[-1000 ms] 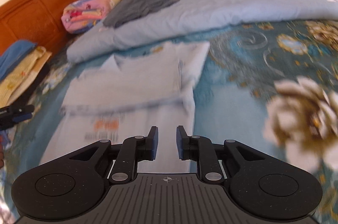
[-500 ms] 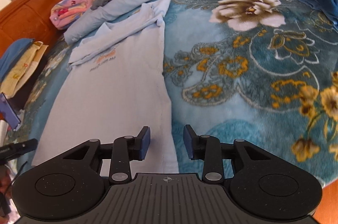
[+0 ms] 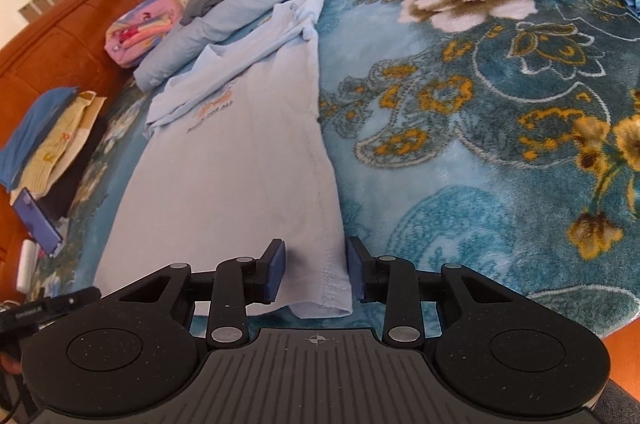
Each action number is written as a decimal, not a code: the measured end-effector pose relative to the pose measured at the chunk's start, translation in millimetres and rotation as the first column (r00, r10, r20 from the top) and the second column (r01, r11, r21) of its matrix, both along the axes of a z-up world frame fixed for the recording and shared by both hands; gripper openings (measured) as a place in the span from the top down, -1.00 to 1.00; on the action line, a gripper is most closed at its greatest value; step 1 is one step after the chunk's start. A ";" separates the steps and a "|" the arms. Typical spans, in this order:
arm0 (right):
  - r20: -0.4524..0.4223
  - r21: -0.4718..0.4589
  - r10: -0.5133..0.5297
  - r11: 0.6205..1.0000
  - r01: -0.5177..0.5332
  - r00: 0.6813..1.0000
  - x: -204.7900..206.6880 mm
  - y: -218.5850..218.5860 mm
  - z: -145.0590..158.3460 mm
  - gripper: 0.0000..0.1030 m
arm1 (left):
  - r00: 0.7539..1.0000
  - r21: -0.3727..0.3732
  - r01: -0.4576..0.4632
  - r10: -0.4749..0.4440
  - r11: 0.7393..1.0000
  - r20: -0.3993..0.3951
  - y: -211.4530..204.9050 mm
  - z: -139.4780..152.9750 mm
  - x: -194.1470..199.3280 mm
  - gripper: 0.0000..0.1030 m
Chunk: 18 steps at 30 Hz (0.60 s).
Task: Fold clothes
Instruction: 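Move both open grippers to the hem of the folded shirt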
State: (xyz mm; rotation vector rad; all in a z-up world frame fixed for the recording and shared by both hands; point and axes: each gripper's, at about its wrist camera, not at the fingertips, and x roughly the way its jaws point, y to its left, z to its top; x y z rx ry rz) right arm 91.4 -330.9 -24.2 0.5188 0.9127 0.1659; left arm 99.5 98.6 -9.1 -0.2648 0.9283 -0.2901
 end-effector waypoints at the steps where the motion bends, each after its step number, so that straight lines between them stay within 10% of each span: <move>1: 0.000 0.000 -0.003 1.000 0.003 1.000 -0.2 -0.3 -0.4 0.42 | 1.000 -0.009 0.002 -0.002 1.000 -0.004 -0.2 -0.5 0.2 -0.02; 18: -0.005 0.068 0.042 0.997 -0.041 0.999 -2.9 10.2 -2.5 0.39 | 0.997 -0.157 -0.065 0.059 0.985 -0.046 13.5 -6.6 -1.1 0.33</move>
